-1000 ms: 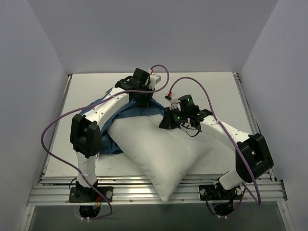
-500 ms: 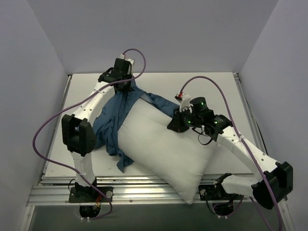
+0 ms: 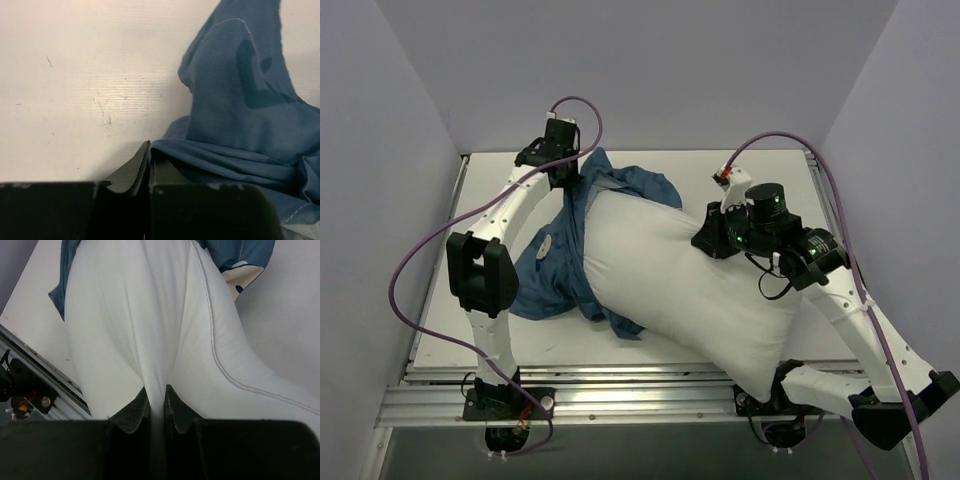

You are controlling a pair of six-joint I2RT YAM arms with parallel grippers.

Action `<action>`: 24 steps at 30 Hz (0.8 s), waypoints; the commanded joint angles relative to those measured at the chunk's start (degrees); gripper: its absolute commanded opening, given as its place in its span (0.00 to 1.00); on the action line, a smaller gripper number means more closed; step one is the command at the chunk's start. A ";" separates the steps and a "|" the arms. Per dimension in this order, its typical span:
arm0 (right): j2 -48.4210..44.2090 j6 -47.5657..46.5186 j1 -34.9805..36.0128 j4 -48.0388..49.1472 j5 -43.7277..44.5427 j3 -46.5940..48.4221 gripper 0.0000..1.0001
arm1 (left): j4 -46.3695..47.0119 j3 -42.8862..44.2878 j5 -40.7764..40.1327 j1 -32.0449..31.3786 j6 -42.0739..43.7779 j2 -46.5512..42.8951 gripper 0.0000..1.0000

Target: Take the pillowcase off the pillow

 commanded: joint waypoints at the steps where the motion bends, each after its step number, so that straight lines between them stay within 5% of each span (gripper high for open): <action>1: -3.81 -1.46 -1.92 -11.08 6.20 10.11 0.00 | 5.25 1.10 -18.75 10.61 0.84 3.41 0.06; 9: -0.39 -0.15 -2.01 -6.97 9.35 4.69 0.00 | 10.58 -7.85 -6.20 11.24 -2.85 -0.18 0.15; 13: 3.74 1.44 -2.01 -5.64 13.32 -2.00 0.01 | 14.20 -11.63 3.12 8.08 -4.43 -5.02 0.38; 18: 6.65 1.44 -0.17 -1.60 14.81 -1.84 0.53 | 19.12 -16.91 7.88 2.28 -8.21 -15.81 0.85; 20: 7.87 0.74 1.68 -1.07 18.93 -0.26 0.69 | 18.69 -19.19 7.01 0.87 -9.44 -19.16 0.91; 24: 9.99 -2.94 9.49 -0.63 26.67 4.40 0.82 | 14.14 -24.28 1.74 -1.16 -11.46 -30.22 0.98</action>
